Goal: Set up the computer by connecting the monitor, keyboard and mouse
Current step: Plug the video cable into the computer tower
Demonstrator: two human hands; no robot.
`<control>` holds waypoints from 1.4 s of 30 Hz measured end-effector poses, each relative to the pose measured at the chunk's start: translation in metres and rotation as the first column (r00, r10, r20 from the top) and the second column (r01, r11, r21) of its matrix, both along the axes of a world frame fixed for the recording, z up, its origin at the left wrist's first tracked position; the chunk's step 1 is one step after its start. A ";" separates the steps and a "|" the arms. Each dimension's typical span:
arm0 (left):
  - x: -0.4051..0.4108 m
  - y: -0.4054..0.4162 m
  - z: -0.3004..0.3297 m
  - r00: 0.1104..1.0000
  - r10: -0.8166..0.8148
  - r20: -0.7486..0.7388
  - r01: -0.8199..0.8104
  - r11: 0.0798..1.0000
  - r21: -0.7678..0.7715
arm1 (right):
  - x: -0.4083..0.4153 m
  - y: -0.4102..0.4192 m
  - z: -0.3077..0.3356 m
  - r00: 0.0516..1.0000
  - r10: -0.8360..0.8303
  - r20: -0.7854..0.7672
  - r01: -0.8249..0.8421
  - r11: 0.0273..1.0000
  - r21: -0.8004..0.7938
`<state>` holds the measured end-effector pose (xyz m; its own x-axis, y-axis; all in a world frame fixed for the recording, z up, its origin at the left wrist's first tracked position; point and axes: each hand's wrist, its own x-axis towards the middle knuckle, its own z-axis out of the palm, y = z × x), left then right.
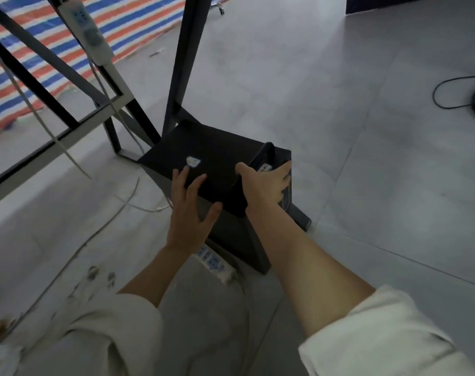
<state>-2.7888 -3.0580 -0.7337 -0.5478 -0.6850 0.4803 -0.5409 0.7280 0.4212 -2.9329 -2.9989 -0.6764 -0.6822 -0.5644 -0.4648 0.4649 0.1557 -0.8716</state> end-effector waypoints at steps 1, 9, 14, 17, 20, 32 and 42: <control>-0.001 0.000 0.001 1.000 0.023 -0.010 -0.024 1.000 -0.009 | -0.002 0.008 -0.002 0.999 -0.034 0.014 0.034 0.999 -0.037; -0.009 0.016 0.023 0.970 0.144 -0.193 -0.140 0.989 0.038 | -0.043 0.122 -0.026 0.988 -0.011 0.156 0.060 0.949 -0.309; -0.021 0.036 0.042 0.976 -0.045 -0.211 0.040 0.999 -0.031 | -0.071 0.171 -0.042 0.991 -0.134 -0.020 0.134 0.990 0.035; -0.030 0.058 0.052 0.971 -0.128 -0.201 0.122 0.992 -0.039 | -0.093 0.168 -0.029 0.807 -0.071 -0.586 0.292 0.911 0.292; -0.044 0.080 0.053 0.973 -0.146 -0.180 0.151 0.988 0.015 | -0.107 0.137 0.006 0.689 0.182 -0.702 -0.050 0.977 0.205; -0.104 0.177 -0.010 0.904 -0.425 -0.038 0.346 0.783 -0.518 | -0.124 0.193 -0.042 0.768 -0.127 -0.628 0.246 0.964 0.105; -0.092 0.154 -0.027 0.929 -0.366 0.052 0.343 0.799 -0.495 | -0.114 0.160 -0.066 0.795 -0.130 -0.592 0.166 0.986 0.007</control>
